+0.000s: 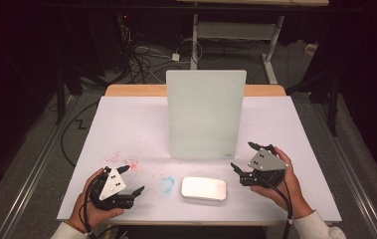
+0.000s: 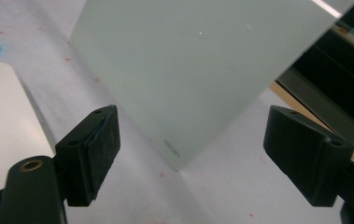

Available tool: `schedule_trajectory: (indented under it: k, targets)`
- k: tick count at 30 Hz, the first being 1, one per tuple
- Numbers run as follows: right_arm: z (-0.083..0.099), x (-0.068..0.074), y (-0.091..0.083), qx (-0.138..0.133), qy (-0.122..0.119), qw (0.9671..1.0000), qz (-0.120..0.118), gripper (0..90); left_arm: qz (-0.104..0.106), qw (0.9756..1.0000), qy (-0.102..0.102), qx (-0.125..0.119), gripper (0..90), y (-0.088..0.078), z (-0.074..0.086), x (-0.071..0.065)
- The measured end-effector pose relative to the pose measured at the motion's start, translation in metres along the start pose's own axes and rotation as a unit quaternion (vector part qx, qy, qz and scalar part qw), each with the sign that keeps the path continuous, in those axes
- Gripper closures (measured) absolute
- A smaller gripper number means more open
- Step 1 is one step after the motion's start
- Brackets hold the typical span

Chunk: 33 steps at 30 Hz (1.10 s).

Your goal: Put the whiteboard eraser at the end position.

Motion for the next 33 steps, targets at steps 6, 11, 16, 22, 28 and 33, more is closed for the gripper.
schedule_trajectory:
  k: [6,11,16,22,28,33]
  targets:
    - [0.021,-0.009,-0.010,-0.010,0.038,0.9990,0.021,17.6,-0.005,1.0000,-0.003,-0.001,20.6,0.000,0.000,0.002]
    - [0.037,-0.008,-0.016,-0.012,0.046,0.9985,0.027,16.5,-0.007,1.0000,-0.003,-0.001,20.6,-0.002,0.000,0.001]
    - [0.049,-0.003,-0.024,-0.027,0.057,0.9974,0.033,16.5,-0.012,0.9999,-0.005,-0.001,20.0,0.000,0.001,0.003]
    - [0.059,0.001,-0.026,-0.027,0.059,0.9974,0.031,16.5,-0.020,0.9998,-0.002,0.001,19.5,0.000,-0.001,0.002]
    - [0.056,0.001,-0.030,-0.034,0.068,0.9965,0.033,16.6,-0.021,0.9998,-0.001,-0.002,19.5,-0.002,0.000,0.000]
    - [0.054,0.002,-0.032,-0.039,0.063,0.9964,0.041,16.6,-0.020,0.9998,0.000,-0.002,19.5,-0.002,0.000,0.000]
Point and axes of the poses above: each handheld gripper's, and its own axes: y roughly forward along the jaws, z roughly out of its underside, x roughly to its left, the point moved 5 cm from there along y, roughly forward along the jaws, and after that the axes turned 3 degrees about x, right-handed, at the moved point
